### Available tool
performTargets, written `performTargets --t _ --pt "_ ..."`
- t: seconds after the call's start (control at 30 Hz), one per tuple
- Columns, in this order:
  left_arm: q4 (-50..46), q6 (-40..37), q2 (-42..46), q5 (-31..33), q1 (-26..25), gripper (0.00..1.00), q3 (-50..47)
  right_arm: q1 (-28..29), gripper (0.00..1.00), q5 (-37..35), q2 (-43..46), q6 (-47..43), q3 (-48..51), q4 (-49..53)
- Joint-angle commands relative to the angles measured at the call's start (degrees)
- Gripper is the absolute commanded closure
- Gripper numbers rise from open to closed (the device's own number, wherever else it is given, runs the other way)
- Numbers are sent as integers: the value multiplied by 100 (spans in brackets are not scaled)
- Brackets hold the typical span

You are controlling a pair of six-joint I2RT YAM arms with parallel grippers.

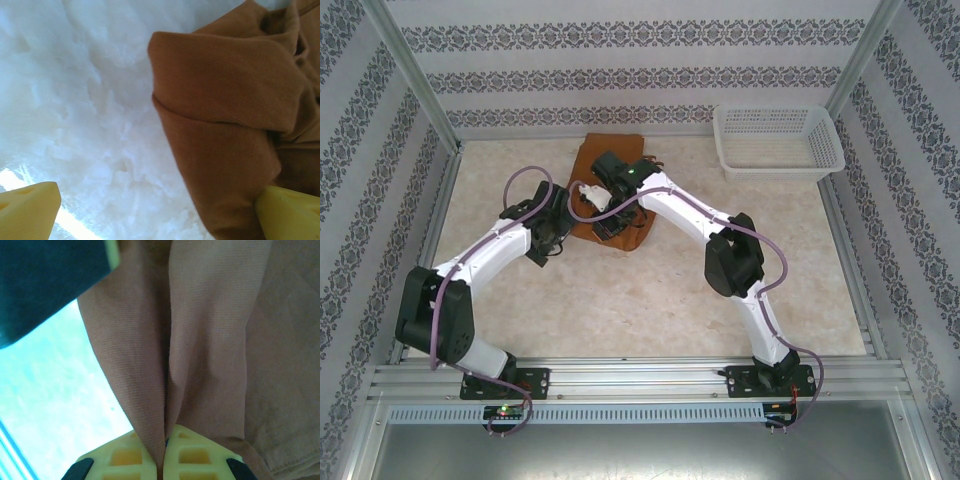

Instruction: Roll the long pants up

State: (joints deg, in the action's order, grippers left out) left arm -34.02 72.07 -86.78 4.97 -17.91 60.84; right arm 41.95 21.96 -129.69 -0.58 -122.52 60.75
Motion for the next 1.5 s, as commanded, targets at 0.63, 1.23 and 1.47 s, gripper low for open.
performTargets --t 0.63,1.23,1.47 --pt "834 154 -1021 -276 -177 88 167 177 100 1419 436 437 706 -111" --pt "258 -2 -1238 -378 -185 100 687 2062 25 -5374 1631 -643 2893 -1067" --pt "257 -51 -1145 -418 -181 100 640 1805 25 -6840 1332 -1396 4217 -2764"
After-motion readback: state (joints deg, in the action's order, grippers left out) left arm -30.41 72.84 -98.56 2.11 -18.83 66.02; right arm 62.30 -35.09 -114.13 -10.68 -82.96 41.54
